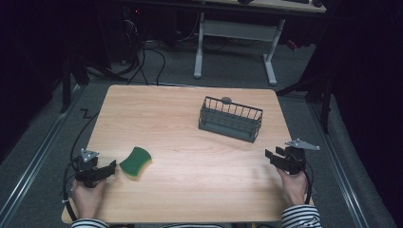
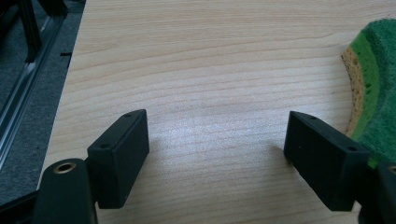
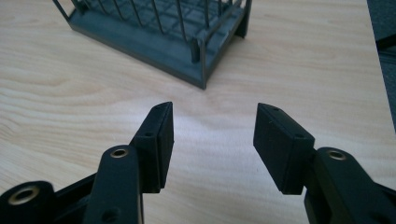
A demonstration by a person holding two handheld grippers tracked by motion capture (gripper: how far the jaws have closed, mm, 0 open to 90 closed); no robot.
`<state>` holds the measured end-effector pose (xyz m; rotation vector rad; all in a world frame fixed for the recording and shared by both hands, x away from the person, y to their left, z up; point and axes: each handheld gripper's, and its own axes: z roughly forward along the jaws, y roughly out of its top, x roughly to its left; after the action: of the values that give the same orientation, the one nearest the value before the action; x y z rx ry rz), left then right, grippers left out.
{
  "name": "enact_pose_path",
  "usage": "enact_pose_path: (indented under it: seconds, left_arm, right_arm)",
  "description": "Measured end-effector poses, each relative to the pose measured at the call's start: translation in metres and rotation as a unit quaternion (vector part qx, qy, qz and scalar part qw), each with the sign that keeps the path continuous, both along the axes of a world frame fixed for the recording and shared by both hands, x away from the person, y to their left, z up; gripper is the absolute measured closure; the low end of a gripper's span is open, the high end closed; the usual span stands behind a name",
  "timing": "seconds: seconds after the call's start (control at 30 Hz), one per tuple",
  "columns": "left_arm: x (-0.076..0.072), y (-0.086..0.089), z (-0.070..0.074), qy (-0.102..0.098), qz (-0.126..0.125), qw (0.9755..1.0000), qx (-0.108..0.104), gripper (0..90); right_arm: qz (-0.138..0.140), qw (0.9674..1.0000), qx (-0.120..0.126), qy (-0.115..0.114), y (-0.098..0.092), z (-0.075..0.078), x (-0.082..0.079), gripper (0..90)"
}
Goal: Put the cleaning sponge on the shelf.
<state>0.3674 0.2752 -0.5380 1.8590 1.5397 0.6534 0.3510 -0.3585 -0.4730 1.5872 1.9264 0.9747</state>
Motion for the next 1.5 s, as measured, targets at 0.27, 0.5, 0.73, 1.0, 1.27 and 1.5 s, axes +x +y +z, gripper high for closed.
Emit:
enact_pose_path:
  seconds: [0.27, 0.5, 0.73, 1.0, 1.27, 1.5]
  left_arm:
    - [-0.001, -0.001, 0.000, 0.001, -0.001, 1.0000, -0.001, 22.4]
    - [-0.001, -0.001, 0.000, 0.001, -0.001, 1.0000, 0.000, 22.4]
    - [-0.001, -0.001, 0.000, 0.001, -0.001, 1.0000, 0.000, 22.4]
    - [-0.001, -0.001, 0.000, 0.000, -0.001, 1.0000, 0.000, 22.4]
    - [-0.001, -0.001, 0.000, 0.000, 0.000, 1.0000, 0.000, 22.4]
    - [-0.001, -0.001, 0.000, 0.000, 0.000, 1.0000, 0.000, 22.4]
  right_arm:
    - [0.010, 0.9999, 0.007, -0.012, 0.000, 0.024, 0.021, 49.4]
    - [0.010, 0.9997, 0.012, -0.020, -0.001, 0.045, 0.050, 49.8]
    - [0.002, 0.9999, 0.006, -0.009, -0.002, 0.060, 0.085, 49.8]
    - [-0.002, 0.9998, -0.010, 0.017, 0.004, 0.067, 0.124, 49.4]
    - [-0.006, 0.9987, -0.022, 0.045, 0.012, 0.059, 0.152, 49.3]
    - [-0.019, 0.9969, -0.033, 0.069, 0.017, 0.048, 0.169, 49.3]
